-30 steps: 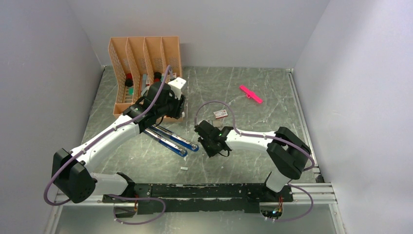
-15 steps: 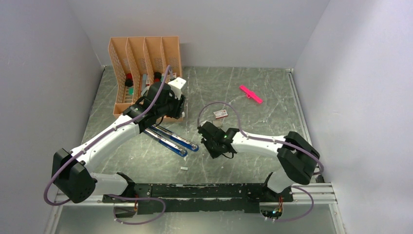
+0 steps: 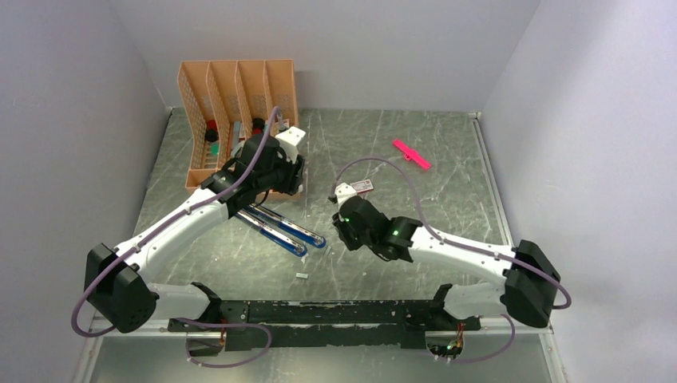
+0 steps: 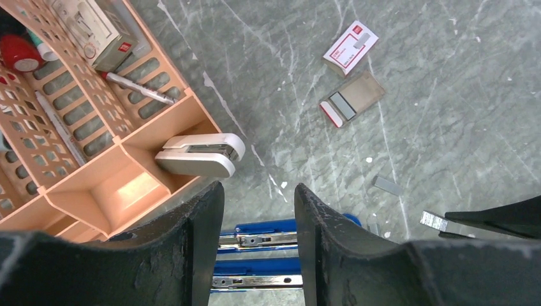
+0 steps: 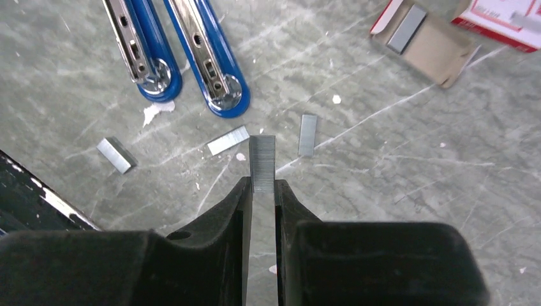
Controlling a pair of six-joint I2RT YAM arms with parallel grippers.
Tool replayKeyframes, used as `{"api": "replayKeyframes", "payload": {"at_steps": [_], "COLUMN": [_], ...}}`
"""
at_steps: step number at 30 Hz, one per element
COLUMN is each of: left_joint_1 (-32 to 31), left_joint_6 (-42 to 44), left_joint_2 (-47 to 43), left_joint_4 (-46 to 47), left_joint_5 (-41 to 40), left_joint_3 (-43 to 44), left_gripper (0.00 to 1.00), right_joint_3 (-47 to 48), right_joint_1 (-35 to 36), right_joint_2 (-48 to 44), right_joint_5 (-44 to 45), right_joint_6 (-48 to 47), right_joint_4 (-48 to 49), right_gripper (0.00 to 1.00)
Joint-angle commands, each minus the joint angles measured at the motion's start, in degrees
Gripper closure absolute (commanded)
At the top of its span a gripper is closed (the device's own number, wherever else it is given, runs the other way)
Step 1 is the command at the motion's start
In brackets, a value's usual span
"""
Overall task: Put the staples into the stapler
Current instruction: Pick up the staple from the center of the board.
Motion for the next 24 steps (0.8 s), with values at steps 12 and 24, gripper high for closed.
{"api": "replayKeyframes", "payload": {"at_steps": [12, 24], "left_joint_1": [-0.09, -0.05], "left_joint_6": [-8.29, -0.80], "left_joint_2": [-24.54, -36.75], "left_joint_4": [35.45, 71.14], "left_joint_5": [20.68, 52.71], "left_joint_3": [-18.74, -37.50], "left_gripper": [0.37, 0.41], "right_joint_3": [-14.31, -17.13], "right_joint_1": [0.25, 0.22], "right_joint_2": [-23.87, -25.83], "right_joint_5": [0.29, -23.46], "right_joint_6": [-6.98, -13.69], "right_joint_4": [37.26, 56.00], "right_gripper": [0.98, 0.97]}}
